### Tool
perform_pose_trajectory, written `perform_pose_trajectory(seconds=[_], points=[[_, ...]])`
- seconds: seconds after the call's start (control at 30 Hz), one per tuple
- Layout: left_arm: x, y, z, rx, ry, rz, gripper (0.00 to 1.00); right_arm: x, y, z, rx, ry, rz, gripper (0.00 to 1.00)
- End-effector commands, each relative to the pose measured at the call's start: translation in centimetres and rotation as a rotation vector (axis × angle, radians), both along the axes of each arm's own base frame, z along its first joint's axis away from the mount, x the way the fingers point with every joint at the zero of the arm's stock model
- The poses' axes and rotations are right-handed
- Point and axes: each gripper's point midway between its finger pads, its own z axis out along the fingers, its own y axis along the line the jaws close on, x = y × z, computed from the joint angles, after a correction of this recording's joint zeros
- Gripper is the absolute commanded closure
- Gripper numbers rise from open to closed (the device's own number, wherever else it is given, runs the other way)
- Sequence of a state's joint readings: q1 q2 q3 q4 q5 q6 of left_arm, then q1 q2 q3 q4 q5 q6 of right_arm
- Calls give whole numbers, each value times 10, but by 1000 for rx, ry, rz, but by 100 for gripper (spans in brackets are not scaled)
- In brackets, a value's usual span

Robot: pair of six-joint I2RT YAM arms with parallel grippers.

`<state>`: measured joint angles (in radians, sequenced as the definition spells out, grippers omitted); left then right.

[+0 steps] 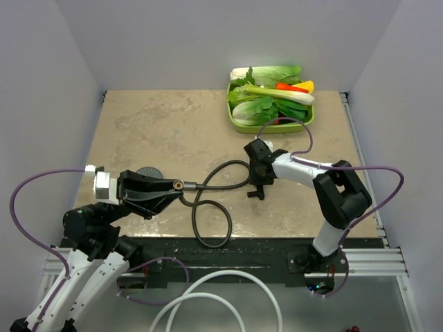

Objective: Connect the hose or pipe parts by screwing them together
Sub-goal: Place the adaptor at the center of the board, then pick up the adaptor from the center of the board.

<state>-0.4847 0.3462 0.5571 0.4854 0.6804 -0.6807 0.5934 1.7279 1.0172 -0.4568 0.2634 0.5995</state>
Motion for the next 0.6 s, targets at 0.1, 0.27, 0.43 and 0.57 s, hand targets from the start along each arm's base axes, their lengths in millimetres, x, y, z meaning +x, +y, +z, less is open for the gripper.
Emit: perform_pose_trajectory(seconds=[0.1,0.27,0.43,0.57], points=[[-14,9,28,-54,-73,-2,100,-36,-11,-10,-71,231,98,57],[-18,11,31,-70,-82,-4,100,-34,-19,3,-110,222,85,58],[-23,14,35,-84,-97,-5,100,-38,-20,1,-108,234,68,59],[-25,15,36,-82,-103,-1,100,-35,-14,-9,-92,240,64,62]])
